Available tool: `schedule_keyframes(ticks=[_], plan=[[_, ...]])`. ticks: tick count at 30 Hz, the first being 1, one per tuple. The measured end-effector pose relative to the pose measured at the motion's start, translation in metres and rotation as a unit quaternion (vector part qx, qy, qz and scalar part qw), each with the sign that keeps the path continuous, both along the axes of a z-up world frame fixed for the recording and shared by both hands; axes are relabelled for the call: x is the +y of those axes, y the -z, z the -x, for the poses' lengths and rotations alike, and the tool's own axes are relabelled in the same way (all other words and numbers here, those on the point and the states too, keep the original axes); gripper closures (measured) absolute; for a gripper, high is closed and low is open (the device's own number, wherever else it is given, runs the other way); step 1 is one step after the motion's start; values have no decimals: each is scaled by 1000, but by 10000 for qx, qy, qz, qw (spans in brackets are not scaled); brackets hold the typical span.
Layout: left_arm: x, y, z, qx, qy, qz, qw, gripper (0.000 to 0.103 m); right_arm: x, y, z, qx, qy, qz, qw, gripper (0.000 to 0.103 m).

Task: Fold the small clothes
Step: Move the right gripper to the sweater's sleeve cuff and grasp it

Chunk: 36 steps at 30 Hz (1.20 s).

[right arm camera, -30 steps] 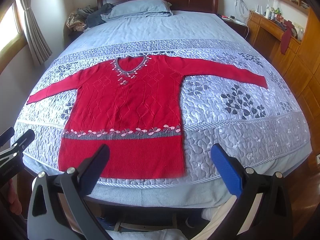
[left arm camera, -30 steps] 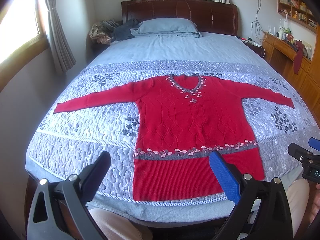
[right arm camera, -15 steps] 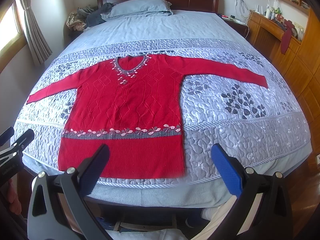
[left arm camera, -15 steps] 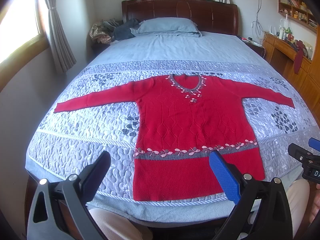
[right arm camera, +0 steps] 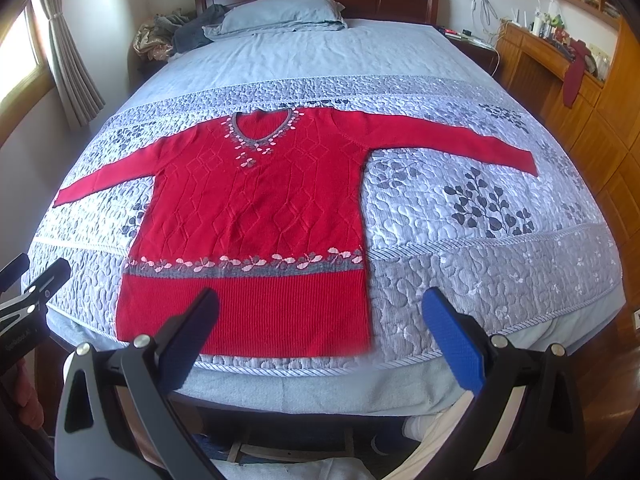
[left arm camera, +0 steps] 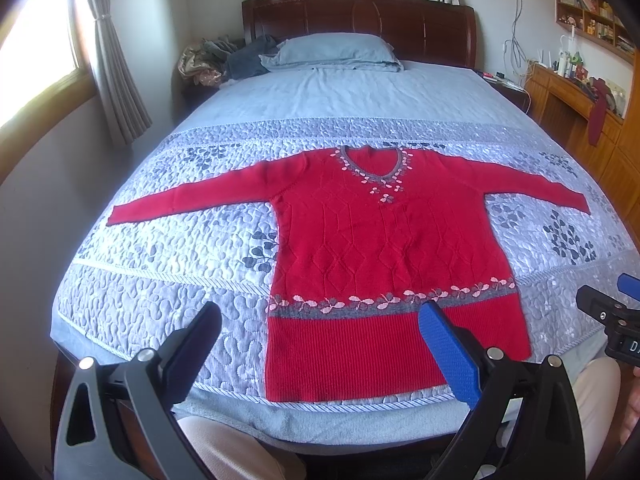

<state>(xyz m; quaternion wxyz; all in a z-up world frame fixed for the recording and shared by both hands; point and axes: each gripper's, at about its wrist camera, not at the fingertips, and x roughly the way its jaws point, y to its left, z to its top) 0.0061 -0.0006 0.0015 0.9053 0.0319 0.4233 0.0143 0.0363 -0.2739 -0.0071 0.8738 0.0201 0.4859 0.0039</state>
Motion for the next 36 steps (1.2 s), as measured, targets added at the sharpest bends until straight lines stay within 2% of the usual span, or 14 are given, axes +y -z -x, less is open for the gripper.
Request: schedule_keyframes(ticks=[4, 9, 14, 16, 19, 23, 26, 29, 36], plan=[[-7, 5, -18, 133, -43, -12, 9999, 4, -19, -1, -15, 8, -9, -61, 10000, 3], [-31, 8, -65, 292, -91, -6, 9995, 4, -83, -10, -53, -26, 343, -236, 9991, 3], [-88, 5, -133, 221, 104, -120, 9996, 4, -161, -9, -113, 40, 604, -268, 9978, 3], [-119, 6, -164, 210, 250, -96, 9994, 4, -197, -11, -143, 72, 707, -97, 9974, 3], [-164, 11, -208, 246, 409, -69, 9988, 4, -260, -13, -184, 106, 993, -161, 9949, 3], [-219, 26, -260, 264, 589, 35, 9979, 4, -348, 18, -235, 571, 1502, -281, 9866, 3], [-254, 44, -294, 407, 602, 150, 9972, 4, -409, 55, -267, 944, 1788, -372, 9786, 3], [-283, 69, -325, 646, 600, 175, 9959, 4, -448, 87, -288, 1241, 1910, -293, 9733, 3], [-325, 115, -371, 981, 579, 138, 9934, 4, -506, 140, -313, 1498, 2108, -846, 9623, 4]])
